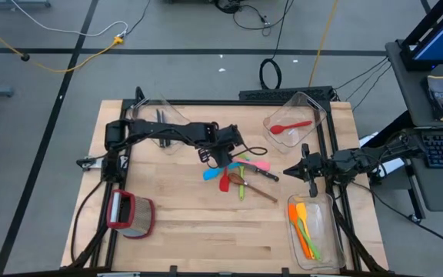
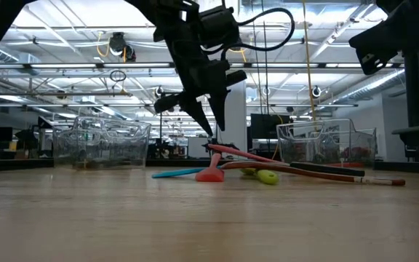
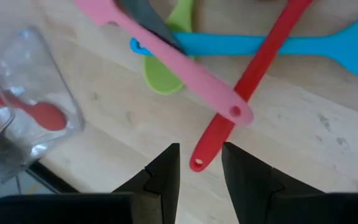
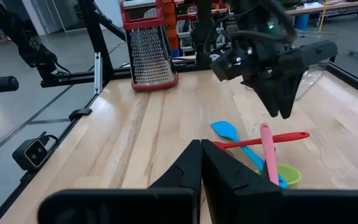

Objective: Pick & Place Kitchen Items
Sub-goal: Put the red spatula into the bottom transparent bin

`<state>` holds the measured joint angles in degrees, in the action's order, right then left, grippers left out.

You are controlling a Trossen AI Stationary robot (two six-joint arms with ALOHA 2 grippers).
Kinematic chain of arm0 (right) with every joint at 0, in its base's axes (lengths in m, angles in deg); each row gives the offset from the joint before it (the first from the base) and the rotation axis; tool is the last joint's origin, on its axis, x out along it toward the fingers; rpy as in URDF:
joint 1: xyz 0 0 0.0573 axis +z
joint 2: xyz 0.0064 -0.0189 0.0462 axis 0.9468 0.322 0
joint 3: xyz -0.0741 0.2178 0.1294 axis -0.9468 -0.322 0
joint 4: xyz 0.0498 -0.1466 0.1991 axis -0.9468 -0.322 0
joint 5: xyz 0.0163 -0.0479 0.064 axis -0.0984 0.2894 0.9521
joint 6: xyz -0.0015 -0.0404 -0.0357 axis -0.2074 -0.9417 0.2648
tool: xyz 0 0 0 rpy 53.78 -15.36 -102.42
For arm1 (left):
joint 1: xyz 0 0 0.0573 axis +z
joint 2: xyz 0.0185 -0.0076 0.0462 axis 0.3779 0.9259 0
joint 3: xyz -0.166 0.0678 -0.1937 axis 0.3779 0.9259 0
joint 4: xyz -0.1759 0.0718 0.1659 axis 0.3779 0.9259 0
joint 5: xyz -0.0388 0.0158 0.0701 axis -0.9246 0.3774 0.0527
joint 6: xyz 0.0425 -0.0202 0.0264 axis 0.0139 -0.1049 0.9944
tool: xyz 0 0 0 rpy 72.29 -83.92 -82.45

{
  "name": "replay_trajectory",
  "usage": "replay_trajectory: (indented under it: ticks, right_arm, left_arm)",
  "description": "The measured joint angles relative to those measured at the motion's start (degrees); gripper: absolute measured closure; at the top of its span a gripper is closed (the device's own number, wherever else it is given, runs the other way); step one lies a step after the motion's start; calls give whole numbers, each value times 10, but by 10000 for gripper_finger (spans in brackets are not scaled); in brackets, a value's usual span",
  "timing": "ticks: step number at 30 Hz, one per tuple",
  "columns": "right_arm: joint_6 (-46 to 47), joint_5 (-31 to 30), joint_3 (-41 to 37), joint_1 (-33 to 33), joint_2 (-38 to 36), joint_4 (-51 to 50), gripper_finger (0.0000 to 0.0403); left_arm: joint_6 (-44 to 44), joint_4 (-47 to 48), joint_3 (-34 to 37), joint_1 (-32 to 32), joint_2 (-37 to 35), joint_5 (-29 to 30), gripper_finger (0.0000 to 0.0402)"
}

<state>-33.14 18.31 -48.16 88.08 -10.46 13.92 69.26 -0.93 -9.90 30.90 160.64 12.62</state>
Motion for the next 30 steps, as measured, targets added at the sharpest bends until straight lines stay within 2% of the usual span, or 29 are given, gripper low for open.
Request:
replay_trajectory:
  ticks: [8,17,30]
  right_arm:
    - [0,0,0,0,0,0,403]
    - [20,0,0,0,0,0,403]
    - [24,0,0,0,0,0,403]
  left_arm:
    - [38,-1,0,5,0,-27,277]
    - [83,-17,0,10,31,-3,277]
    - [97,-1,0,15,41,-28,277]
